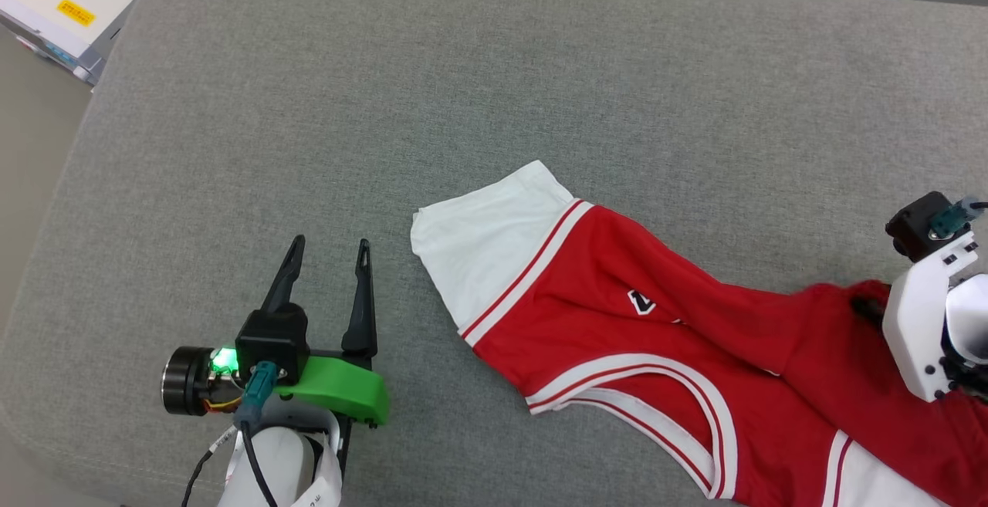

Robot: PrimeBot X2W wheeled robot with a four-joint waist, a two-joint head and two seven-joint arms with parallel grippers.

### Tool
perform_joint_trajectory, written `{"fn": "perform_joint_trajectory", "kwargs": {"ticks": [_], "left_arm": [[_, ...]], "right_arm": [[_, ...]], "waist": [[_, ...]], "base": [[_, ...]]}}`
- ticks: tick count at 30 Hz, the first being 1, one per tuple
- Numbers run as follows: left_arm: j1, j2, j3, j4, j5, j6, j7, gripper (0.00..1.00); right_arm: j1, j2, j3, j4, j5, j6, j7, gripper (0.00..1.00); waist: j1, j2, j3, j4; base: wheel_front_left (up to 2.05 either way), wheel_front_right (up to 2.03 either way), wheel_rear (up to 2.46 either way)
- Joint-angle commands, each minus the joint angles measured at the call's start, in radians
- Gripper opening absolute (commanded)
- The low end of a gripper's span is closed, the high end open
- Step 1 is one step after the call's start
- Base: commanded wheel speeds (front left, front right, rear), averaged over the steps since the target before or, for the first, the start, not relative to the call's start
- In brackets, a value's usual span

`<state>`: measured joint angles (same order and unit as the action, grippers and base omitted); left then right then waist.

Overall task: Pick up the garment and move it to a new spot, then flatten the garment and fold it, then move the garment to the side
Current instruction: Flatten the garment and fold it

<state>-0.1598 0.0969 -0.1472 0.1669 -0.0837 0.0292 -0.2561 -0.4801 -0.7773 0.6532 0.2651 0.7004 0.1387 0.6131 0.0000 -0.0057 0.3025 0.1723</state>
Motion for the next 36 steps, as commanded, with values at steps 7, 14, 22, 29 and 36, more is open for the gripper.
{"fn": "perform_joint_trajectory", "kwargs": {"ticks": [7,14,22,29,36], "left_arm": [[0.039,-0.006,0.017,0.010,0.014,-0.003,-0.006,1.00],[0.071,-0.009,0.023,0.003,0.020,-0.002,-0.006,1.00],[0.061,-0.017,0.013,0.000,0.022,-0.012,-0.006,1.00],[0.018,-0.027,0.001,-0.002,0.017,-0.023,-0.006,1.00],[-0.038,-0.037,-0.012,-0.007,0.011,-0.027,-0.006,1.00]], "right_arm": [[0.031,-0.032,-0.033,-0.105,0.009,-0.008,-0.178,0.00],[0.087,-0.082,-0.181,-0.308,-0.028,-0.008,-0.168,0.00],[0.086,-0.051,-0.279,-0.395,-0.053,-0.008,-0.070,0.00],[-0.074,0.001,-0.217,-0.294,-0.080,-0.008,-0.012,0.00],[-0.315,0.114,-0.049,-0.016,-0.139,-0.008,-0.026,0.00]], "waist": [[0.0000,0.0057,-0.089,-0.047],[0.0000,0.0057,-0.117,-0.065],[0.0000,0.0057,-0.094,-0.045],[0.0000,0.0057,-0.019,-0.001],[0.0000,0.0057,0.058,0.041]], "base": [[0.00,0.00,0.00],[0.00,0.00,0.00],[0.00,0.00,0.00],[0.00,0.00,0.00],[0.00,0.00,0.00]]}}
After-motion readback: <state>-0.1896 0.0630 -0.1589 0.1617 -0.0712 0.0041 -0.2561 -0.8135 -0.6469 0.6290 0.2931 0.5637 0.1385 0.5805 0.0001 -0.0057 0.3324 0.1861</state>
